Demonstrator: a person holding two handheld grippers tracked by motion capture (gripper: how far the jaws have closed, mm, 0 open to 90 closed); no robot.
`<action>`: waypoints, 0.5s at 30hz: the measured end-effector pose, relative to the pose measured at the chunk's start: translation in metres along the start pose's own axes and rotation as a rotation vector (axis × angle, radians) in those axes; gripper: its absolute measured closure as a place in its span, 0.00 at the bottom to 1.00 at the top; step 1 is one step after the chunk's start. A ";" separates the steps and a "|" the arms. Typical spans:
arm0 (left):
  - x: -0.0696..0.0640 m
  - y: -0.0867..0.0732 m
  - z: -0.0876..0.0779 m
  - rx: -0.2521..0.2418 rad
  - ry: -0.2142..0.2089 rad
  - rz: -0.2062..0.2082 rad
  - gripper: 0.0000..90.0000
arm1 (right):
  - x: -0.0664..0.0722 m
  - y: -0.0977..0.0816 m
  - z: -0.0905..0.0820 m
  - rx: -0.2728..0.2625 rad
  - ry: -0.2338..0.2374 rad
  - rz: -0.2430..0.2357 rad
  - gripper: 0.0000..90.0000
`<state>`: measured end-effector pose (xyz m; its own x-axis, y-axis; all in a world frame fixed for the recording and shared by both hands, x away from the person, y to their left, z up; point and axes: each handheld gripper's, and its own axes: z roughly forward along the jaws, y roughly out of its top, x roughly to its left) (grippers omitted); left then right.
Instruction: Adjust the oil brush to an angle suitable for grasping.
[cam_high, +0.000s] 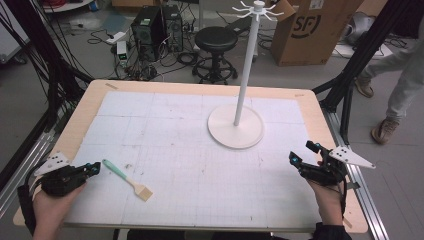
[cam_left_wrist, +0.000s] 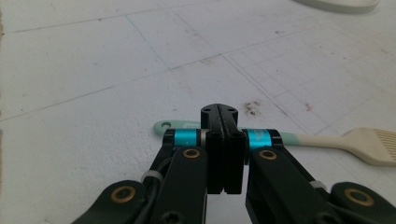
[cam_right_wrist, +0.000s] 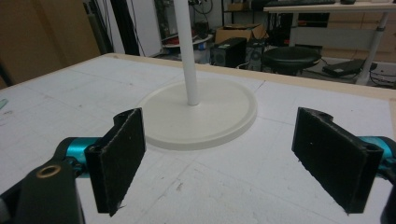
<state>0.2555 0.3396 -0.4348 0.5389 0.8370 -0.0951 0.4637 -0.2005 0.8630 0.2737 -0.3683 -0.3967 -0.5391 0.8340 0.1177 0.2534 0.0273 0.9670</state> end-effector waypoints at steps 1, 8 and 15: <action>0.000 0.000 0.000 0.000 0.000 0.000 1.00 | 0.000 0.000 0.000 -0.001 0.001 -0.001 0.18; 0.000 0.001 0.015 0.069 0.042 0.008 1.00 | 0.000 0.000 0.000 -0.004 0.000 -0.002 0.18; 0.000 0.002 0.026 0.112 0.062 0.008 1.00 | -0.001 0.000 -0.001 -0.003 0.001 -0.004 0.18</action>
<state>0.2750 0.3258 -0.4455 0.4998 0.8644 -0.0547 0.5373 -0.2598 0.8024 0.2735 -0.3692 -0.3967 -0.5407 0.8334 0.1144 0.2494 0.0289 0.9680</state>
